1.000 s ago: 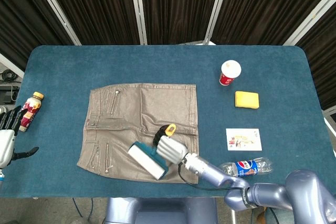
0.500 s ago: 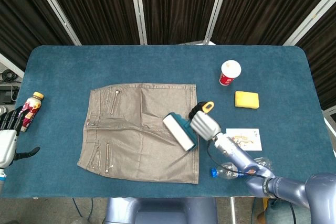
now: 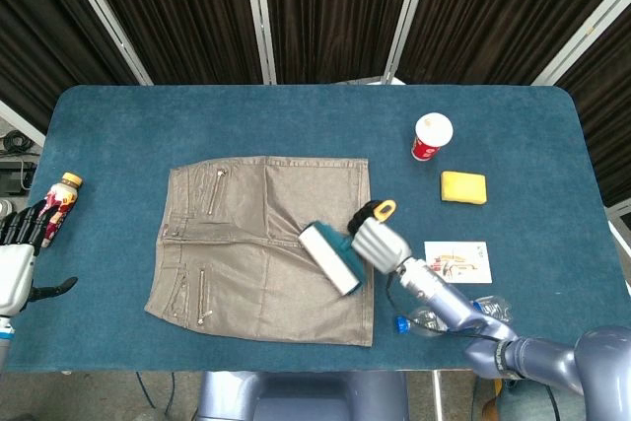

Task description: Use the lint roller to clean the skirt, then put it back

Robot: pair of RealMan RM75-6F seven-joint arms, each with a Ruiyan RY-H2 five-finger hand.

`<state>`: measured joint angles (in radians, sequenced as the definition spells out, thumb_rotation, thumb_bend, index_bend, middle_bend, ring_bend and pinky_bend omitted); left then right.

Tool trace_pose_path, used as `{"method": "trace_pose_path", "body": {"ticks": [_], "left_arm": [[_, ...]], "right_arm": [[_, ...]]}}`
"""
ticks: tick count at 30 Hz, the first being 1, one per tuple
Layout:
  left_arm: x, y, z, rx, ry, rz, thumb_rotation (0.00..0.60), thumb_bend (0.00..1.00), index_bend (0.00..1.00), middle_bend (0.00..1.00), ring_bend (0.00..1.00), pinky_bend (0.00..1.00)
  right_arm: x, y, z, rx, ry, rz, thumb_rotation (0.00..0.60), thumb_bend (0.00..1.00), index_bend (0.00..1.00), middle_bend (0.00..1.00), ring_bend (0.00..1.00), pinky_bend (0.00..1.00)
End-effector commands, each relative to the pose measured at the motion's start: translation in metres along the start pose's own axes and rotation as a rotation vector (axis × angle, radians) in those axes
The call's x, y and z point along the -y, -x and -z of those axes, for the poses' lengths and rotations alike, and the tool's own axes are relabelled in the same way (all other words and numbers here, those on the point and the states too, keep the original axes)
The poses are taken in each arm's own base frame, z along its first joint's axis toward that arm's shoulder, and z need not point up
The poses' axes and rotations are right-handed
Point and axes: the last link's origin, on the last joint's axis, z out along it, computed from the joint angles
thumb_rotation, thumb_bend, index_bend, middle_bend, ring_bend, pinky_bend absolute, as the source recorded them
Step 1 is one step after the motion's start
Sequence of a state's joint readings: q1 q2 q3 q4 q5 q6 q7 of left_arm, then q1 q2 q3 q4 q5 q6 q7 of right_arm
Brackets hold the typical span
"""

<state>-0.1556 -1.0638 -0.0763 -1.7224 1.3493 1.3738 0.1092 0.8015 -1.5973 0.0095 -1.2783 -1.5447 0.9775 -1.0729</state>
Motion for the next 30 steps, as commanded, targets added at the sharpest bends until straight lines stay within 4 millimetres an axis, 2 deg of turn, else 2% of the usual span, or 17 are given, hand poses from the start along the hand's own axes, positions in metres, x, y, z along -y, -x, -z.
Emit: {"method": "trace_pose_path", "body": {"ticks": [1, 11, 15, 19, 22, 30], "left_arm": [[0.001, -0.001, 0.0, -0.001, -0.002, 0.002, 0.6, 0.0, 0.0, 0.0, 0.0, 0.0], [0.003, -0.002, 0.0, -0.003, -0.004, 0.006, 0.6, 0.0, 0.0, 0.0, 0.0, 0.0], [0.005, -0.002, 0.0, -0.002, -0.007, 0.006, 0.6, 0.0, 0.0, 0.0, 0.0, 0.0], [0.005, -0.002, 0.0, 0.0, -0.008, 0.005, 0.6, 0.0, 0.0, 0.0, 0.0, 0.0], [0.005, -0.002, 0.0, 0.001, -0.009, 0.004, 0.6, 0.0, 0.0, 0.0, 0.0, 0.0], [0.003, 0.0, 0.0, 0.004, -0.008, -0.003, 0.6, 0.0, 0.0, 0.0, 0.0, 0.0]], "right_arm": [[0.018, -0.024, -0.007, -0.065, -0.046, -0.002, 0.6, 0.98, 0.47, 0.5, 0.38, 0.43], [0.053, -0.072, -0.022, -0.149, -0.121, -0.015, 0.6, 0.98, 0.47, 0.5, 0.38, 0.43], [0.054, -0.075, -0.025, -0.147, -0.112, -0.009, 0.6, 0.98, 0.47, 0.5, 0.39, 0.43], [0.044, -0.062, -0.024, -0.111, -0.087, 0.015, 0.6, 0.98, 0.47, 0.5, 0.39, 0.43], [0.03, -0.045, -0.019, -0.065, -0.058, 0.031, 0.6, 0.98, 0.47, 0.5, 0.39, 0.43], [-0.015, 0.02, 0.004, 0.109, 0.056, 0.05, 0.6, 0.98, 0.47, 0.5, 0.38, 0.43]]}}
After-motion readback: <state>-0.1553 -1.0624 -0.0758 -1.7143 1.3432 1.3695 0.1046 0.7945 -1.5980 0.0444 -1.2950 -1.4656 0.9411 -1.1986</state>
